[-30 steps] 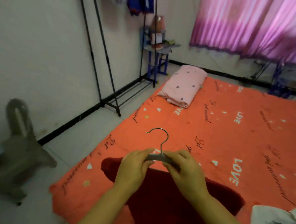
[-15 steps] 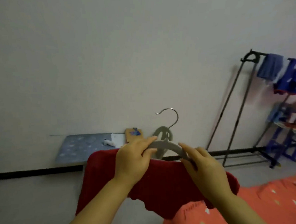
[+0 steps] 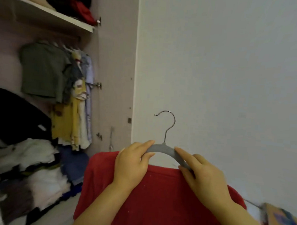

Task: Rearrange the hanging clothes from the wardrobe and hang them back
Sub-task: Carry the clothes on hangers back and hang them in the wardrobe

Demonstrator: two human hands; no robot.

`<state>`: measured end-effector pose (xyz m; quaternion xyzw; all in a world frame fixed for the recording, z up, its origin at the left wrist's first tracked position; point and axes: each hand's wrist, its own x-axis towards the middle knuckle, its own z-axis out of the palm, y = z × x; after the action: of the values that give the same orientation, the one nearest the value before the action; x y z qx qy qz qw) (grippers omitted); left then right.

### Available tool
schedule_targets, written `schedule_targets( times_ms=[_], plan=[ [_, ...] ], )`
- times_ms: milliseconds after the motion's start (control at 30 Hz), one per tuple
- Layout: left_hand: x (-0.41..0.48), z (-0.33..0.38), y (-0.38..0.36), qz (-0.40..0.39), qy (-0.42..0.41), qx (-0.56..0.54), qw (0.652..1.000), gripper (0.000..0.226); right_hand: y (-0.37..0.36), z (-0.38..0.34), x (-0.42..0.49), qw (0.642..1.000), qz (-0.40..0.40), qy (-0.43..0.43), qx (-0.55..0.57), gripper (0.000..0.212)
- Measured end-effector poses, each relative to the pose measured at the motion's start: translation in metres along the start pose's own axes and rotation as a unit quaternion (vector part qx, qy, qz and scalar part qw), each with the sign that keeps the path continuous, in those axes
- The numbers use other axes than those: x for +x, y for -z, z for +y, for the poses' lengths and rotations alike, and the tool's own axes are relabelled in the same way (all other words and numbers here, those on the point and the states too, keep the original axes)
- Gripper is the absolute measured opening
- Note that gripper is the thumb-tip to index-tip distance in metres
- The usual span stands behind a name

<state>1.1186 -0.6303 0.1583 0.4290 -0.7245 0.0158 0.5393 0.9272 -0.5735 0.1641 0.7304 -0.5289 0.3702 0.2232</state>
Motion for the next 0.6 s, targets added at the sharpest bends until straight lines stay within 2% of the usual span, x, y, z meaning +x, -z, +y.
schedule_targets(
  times_ms=[300,600],
  plan=[
    [0.051,-0.121,0.045,0.058,0.133,0.111,0.983,0.035,-0.134,-0.038,0.126,0.978,0.002,0.149,0.147,0.054],
    [0.122,-0.263,0.062,0.124,0.142,0.155,0.970,0.035,-0.265,-0.088,0.241,0.963,-0.010,0.205,0.177,0.055]
  ],
)
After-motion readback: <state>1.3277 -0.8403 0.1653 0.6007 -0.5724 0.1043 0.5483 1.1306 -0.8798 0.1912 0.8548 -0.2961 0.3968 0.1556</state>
